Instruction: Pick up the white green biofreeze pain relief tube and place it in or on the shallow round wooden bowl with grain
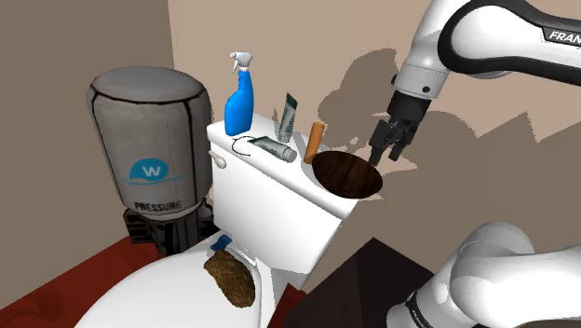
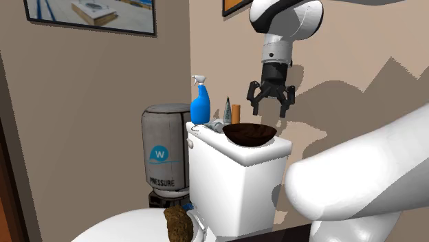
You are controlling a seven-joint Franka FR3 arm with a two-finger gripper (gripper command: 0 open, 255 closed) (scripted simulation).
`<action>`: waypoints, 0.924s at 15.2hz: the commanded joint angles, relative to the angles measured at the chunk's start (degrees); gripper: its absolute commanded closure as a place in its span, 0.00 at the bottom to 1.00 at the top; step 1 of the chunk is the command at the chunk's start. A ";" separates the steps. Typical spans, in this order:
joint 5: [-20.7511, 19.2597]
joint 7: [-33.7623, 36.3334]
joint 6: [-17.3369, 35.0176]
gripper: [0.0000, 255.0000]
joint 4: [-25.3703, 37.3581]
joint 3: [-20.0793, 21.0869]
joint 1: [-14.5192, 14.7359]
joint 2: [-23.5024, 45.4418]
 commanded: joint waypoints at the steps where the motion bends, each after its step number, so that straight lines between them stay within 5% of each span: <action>1: 0.00 0.00 0.00 0.00 0.00 0.00 0.00 0.00; 14: -1.14 14.96 16.18 0.00 16.26 7.94 -2.16 22.31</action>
